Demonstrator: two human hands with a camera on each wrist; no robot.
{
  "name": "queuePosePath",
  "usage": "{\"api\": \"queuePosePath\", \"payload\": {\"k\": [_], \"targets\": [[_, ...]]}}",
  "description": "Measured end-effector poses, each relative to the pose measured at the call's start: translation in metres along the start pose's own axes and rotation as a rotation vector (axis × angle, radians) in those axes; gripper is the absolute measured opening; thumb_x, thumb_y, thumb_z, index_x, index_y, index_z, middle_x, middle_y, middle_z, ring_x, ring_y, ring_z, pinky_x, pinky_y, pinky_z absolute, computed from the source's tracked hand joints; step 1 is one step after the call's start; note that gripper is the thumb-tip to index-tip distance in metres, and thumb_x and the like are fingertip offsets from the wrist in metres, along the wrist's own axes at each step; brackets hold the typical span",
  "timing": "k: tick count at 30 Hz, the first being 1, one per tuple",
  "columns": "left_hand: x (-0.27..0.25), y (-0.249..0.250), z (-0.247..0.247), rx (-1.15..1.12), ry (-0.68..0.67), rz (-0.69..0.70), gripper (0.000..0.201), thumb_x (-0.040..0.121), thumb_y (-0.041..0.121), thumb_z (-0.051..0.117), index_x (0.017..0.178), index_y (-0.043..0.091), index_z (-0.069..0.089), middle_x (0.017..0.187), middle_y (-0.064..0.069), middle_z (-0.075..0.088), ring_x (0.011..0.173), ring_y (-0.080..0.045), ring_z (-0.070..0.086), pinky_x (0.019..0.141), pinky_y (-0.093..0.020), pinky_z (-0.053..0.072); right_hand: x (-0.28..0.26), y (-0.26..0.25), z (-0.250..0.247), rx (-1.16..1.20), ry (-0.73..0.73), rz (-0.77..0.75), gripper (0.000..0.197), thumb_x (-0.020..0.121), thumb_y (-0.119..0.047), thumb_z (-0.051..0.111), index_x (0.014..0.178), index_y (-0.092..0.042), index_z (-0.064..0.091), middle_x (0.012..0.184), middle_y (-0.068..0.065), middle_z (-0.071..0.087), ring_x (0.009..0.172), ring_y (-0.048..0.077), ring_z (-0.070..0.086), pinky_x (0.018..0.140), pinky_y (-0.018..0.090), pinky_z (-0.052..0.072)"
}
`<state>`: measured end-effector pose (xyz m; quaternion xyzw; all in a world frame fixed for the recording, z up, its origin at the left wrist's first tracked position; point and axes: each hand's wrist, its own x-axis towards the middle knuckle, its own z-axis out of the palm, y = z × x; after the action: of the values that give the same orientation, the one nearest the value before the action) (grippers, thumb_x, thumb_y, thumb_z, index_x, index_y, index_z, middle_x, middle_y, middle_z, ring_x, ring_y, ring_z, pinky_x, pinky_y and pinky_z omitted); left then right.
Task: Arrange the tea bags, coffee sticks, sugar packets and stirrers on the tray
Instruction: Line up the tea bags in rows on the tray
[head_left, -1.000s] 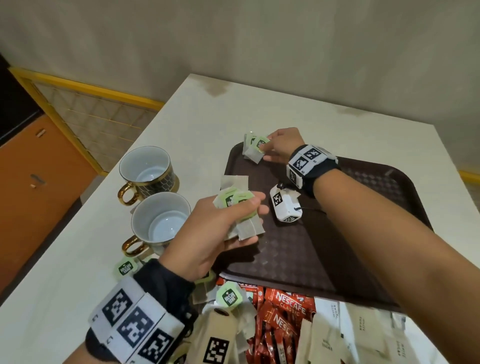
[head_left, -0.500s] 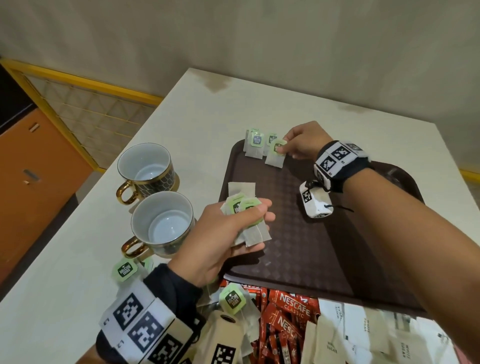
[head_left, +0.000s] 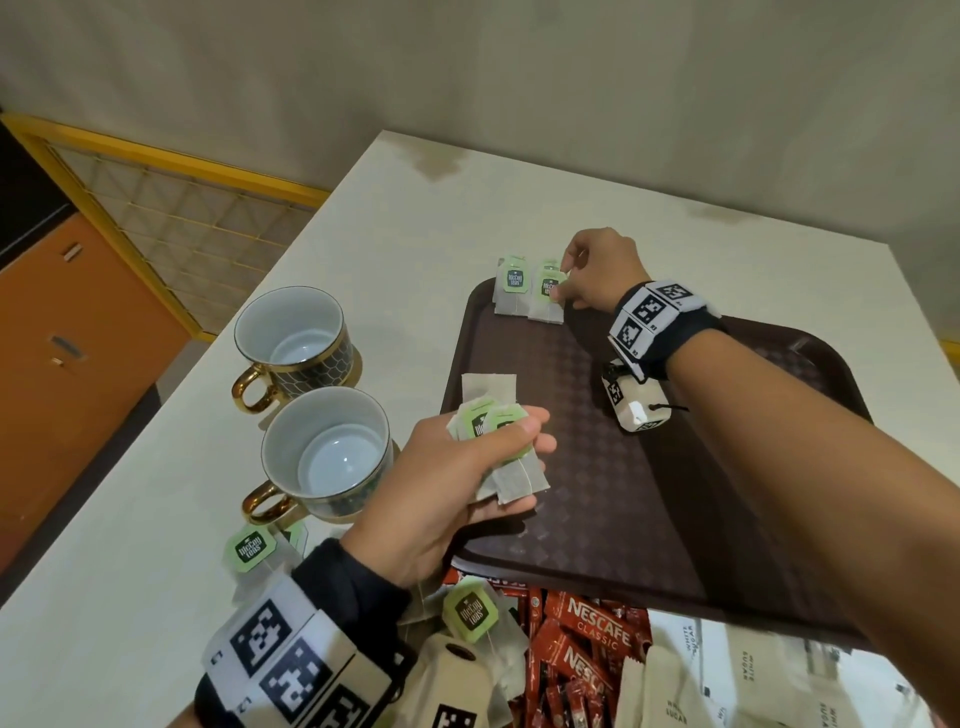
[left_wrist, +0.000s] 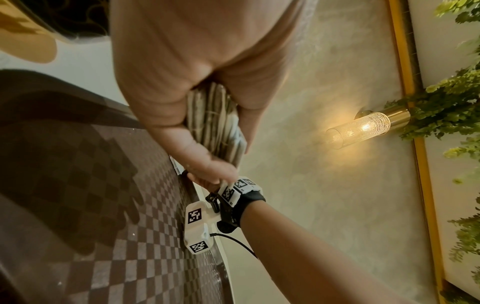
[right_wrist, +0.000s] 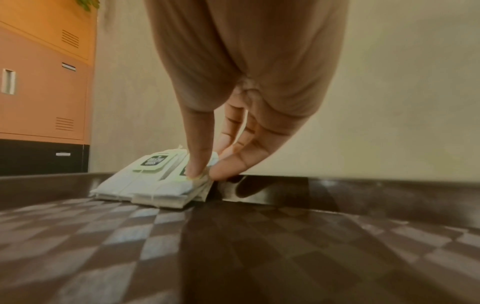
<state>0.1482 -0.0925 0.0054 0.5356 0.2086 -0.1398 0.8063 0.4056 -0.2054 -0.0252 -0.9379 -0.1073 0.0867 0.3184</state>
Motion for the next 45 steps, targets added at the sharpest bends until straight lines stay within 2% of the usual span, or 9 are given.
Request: {"api": "queuePosePath", "payload": {"k": [6, 9, 13, 14, 18, 27, 35, 40, 45], "targets": [[0.002, -0.002, -0.002, -0.001, -0.006, 0.001, 0.019, 0.089, 0.024, 0.065, 0.106, 0.019, 0.072, 0.097, -0.001, 0.077, 0.087, -0.010, 0.073, 0.063, -0.022, 0.056, 0.004, 0.002, -0.001, -0.019, -0.051, -0.054, 0.050, 0.070, -0.008, 0.085, 0.114, -0.009, 0.060, 0.106, 0.011, 0.059, 0.087, 0.025, 0.059, 0.075, 0.041, 0.058], [0.003, -0.002, -0.002, 0.000, -0.007, 0.001, 0.020, 0.089, 0.025, 0.065, 0.107, 0.019, 0.072, 0.097, -0.001, 0.077, 0.088, -0.011, 0.073, 0.064, -0.023, 0.056, 0.003, 0.001, -0.001, -0.055, -0.071, -0.090, 0.043, 0.072, -0.007, 0.083, 0.111, -0.008, 0.064, 0.105, 0.015, 0.065, 0.090, 0.026, 0.061, 0.078, 0.041, 0.058], [0.004, -0.004, -0.003, 0.004, -0.006, 0.001, 0.019, 0.089, 0.025, 0.065, 0.107, 0.020, 0.072, 0.097, 0.000, 0.077, 0.089, -0.012, 0.072, 0.066, -0.024, 0.057, 0.002, 0.001, 0.000, -0.047, -0.083, -0.070, 0.040, 0.075, -0.006, 0.081, 0.110, -0.008, 0.064, 0.099, 0.013, 0.062, 0.085, 0.025, 0.061, 0.058, 0.028, 0.058], [0.005, -0.004, -0.002, 0.004, -0.006, 0.001, 0.019, 0.089, 0.025, 0.064, 0.107, 0.020, 0.072, 0.097, 0.000, 0.077, 0.089, -0.012, 0.072, 0.066, -0.024, 0.057, 0.003, 0.001, -0.001, -0.064, -0.080, -0.076, 0.041, 0.075, -0.009, 0.081, 0.112, -0.009, 0.063, 0.099, 0.011, 0.061, 0.087, 0.024, 0.059, 0.058, 0.027, 0.055], [0.005, -0.005, -0.003, -0.004, -0.013, -0.001, 0.020, 0.089, 0.025, 0.064, 0.107, 0.020, 0.072, 0.097, 0.000, 0.077, 0.089, -0.011, 0.072, 0.065, -0.023, 0.056, 0.007, -0.006, -0.007, -0.156, -0.007, -0.164, 0.056, 0.074, -0.021, 0.082, 0.124, -0.013, 0.057, 0.111, 0.008, 0.056, 0.097, 0.019, 0.049, 0.079, 0.024, 0.036], [0.005, -0.007, -0.004, -0.004, 0.013, -0.005, 0.019, 0.090, 0.025, 0.065, 0.107, 0.021, 0.072, 0.098, -0.001, 0.076, 0.093, -0.014, 0.072, 0.066, -0.023, 0.056, 0.002, -0.039, 0.017, -0.528, -0.134, -0.395, 0.066, 0.076, -0.040, 0.077, 0.135, -0.023, 0.050, 0.135, 0.007, 0.049, 0.126, 0.028, 0.041, 0.099, 0.043, 0.037], [0.005, -0.004, -0.006, -0.011, 0.035, 0.016, 0.018, 0.090, 0.024, 0.065, 0.106, 0.021, 0.073, 0.097, -0.001, 0.077, 0.089, -0.012, 0.072, 0.065, -0.023, 0.056, 0.003, -0.036, 0.018, -0.521, -0.172, -0.351, 0.058, 0.080, -0.029, 0.076, 0.133, -0.023, 0.052, 0.129, 0.006, 0.056, 0.120, 0.027, 0.048, 0.096, 0.041, 0.043], [0.005, -0.004, -0.004, -0.005, 0.017, 0.013, 0.018, 0.090, 0.024, 0.065, 0.106, 0.020, 0.073, 0.098, -0.002, 0.076, 0.093, -0.014, 0.071, 0.067, -0.024, 0.057, 0.000, -0.027, 0.002, -0.415, -0.165, -0.326, 0.079, 0.073, -0.034, 0.082, 0.141, -0.021, 0.044, 0.133, 0.009, 0.052, 0.122, 0.029, 0.048, 0.101, 0.045, 0.043], [0.005, -0.005, -0.003, -0.018, 0.008, 0.004, 0.019, 0.090, 0.023, 0.065, 0.107, 0.019, 0.072, 0.099, -0.003, 0.076, 0.092, -0.014, 0.071, 0.067, -0.025, 0.057, -0.001, -0.009, -0.008, -0.489, -0.200, -0.232, 0.093, 0.067, -0.030, 0.086, 0.145, -0.019, 0.037, 0.136, 0.011, 0.048, 0.125, 0.030, 0.045, 0.101, 0.045, 0.043]]}}
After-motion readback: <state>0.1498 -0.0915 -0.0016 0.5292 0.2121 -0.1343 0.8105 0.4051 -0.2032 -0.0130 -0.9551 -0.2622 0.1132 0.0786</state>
